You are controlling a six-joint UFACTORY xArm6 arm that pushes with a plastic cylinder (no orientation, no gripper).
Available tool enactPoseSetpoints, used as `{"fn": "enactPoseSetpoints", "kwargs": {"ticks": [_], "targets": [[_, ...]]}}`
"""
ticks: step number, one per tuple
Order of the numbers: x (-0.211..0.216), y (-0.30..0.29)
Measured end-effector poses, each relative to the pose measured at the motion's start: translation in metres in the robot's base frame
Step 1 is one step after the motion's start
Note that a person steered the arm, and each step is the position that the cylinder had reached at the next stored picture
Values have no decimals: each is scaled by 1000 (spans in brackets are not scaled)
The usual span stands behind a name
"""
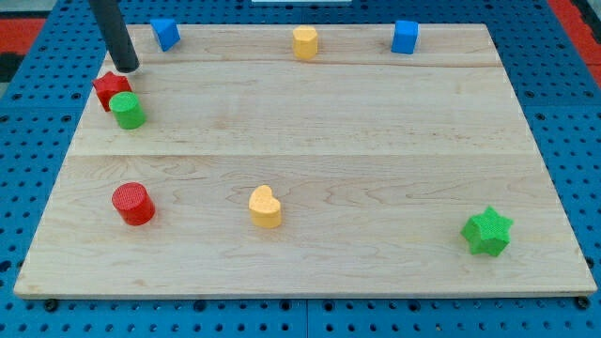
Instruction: Move your arm closer to the blue triangle
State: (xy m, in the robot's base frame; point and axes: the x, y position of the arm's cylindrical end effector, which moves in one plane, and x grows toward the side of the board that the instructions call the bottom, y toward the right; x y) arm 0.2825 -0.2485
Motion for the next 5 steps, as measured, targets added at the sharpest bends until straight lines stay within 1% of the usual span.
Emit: {"fn": "enactPoseSetpoints", "kwargs": {"ticks": [1,2,3,5], "targets": [[-1,-17],[-15,29],[-15,56],[-15,63]]}}
